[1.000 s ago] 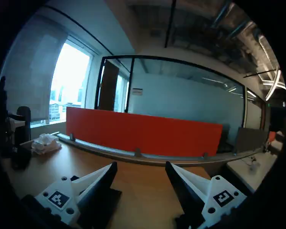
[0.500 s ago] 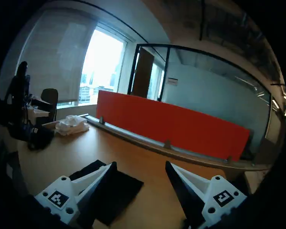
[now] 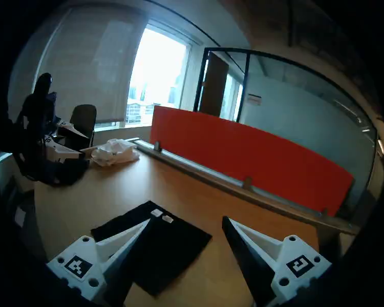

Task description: Fold towel

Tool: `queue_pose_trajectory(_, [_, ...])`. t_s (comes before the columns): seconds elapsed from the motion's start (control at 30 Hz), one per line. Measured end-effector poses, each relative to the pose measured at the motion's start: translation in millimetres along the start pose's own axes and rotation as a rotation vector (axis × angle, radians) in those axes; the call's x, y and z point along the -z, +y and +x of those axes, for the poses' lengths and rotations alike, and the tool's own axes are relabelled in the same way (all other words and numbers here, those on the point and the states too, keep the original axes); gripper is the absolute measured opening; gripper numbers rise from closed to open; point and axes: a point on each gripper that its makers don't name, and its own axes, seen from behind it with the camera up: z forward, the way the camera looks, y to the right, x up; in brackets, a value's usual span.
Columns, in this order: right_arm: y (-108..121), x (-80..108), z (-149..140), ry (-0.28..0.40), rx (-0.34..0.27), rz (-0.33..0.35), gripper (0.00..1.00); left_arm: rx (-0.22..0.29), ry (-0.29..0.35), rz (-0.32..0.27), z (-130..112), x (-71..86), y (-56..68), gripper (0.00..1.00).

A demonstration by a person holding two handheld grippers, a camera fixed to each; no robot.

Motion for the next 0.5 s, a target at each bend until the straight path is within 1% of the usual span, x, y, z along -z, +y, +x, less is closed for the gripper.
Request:
queue_pose_trajectory(0.1, [-6, -5.5, -9, -0.015, -0.002, 0.015, 0.99, -0.002, -0.022, -0.012, -14, -4.4, 4.7, 0.96])
queue_pose_trajectory(0.37, [-20, -21.9, -38, -0.054, 0.001, 0.047, 0.99, -0.034, -0.080, -0.051, -50, -17.7, 19.9, 0.96])
queue_pose_trajectory(0.5, [-27, -30.9, -54, -0.075, -0.006, 0.061, 0.98, -0.032, -0.105, -0.067, -67, -25.1, 26.6, 0.96])
